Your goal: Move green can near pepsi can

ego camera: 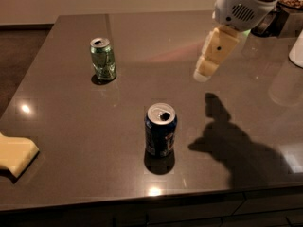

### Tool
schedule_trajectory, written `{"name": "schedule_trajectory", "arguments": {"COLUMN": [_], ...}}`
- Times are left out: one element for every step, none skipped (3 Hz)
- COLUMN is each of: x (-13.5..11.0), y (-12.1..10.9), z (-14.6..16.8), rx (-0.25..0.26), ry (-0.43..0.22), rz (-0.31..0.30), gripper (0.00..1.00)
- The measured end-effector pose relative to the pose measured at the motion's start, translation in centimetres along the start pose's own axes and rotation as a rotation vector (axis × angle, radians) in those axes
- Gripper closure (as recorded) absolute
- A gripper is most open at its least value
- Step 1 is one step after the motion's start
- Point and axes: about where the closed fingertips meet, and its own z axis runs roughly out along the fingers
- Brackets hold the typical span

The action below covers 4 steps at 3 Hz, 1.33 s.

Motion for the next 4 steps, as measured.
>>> {"name": "schedule_trajectory", "arguments": {"x": [-2.5, -4.7, -7.5, -7.5], "y": [-0.4, -0.3, -0.2, -0.2], "z": [1.6, 3.1, 4.6, 4.6], "rx": [0.010, 0.014, 0.023, 0.023], "ry": [-0.051, -0.094, -0.140, -0.140], "rz": [0.053, 0.080, 0.102, 0.102], "gripper": [0.00, 0.00, 0.00, 0.00]}}
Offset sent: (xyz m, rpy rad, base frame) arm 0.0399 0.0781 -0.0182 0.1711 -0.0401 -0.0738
